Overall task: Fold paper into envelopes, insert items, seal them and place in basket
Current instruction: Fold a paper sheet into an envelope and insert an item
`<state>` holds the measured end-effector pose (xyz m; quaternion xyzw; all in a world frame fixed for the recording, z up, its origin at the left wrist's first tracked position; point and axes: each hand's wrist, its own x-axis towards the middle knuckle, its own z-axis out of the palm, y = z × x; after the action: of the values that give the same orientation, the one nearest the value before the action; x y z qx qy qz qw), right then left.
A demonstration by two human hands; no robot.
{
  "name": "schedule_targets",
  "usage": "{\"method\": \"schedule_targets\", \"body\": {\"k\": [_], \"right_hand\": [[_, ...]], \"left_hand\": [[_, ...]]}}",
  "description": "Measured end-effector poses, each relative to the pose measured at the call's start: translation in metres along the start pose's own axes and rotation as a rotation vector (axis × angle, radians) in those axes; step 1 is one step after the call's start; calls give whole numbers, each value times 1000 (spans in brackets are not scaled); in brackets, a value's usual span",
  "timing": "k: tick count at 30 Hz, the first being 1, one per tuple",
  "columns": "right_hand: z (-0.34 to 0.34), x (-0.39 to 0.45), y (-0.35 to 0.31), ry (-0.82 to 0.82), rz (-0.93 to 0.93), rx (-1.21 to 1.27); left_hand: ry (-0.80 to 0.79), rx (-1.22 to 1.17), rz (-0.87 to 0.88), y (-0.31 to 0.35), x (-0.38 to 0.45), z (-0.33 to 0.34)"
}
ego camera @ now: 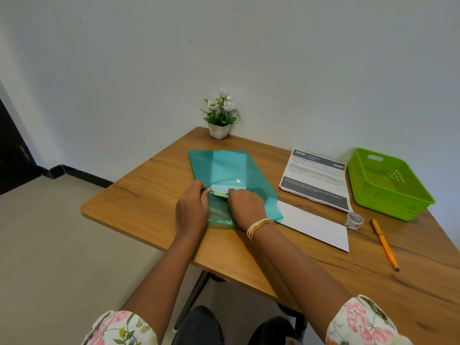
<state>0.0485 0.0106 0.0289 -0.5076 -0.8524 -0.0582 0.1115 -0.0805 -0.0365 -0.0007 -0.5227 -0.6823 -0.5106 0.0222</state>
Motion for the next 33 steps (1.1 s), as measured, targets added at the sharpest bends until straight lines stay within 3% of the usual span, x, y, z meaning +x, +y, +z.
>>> {"method": "schedule_targets", "body": {"k": [4,11,19,25,33], "right_hand": [[0,-2,3,53,32,33],[-7,-14,16,130,192,330],[-28,-35,36,136,-52,623],[-68,-42,61,548,16,619],[-129,-40,93,884,284,805]], "left_hand": [[-9,40,6,1,-1,1],[-43,89,-8,1,-1,2],[-133,164,-80,-4,3,7],[-170,121,-58,-6,2,7],[-208,154,-19,-4,-2,3]]}}
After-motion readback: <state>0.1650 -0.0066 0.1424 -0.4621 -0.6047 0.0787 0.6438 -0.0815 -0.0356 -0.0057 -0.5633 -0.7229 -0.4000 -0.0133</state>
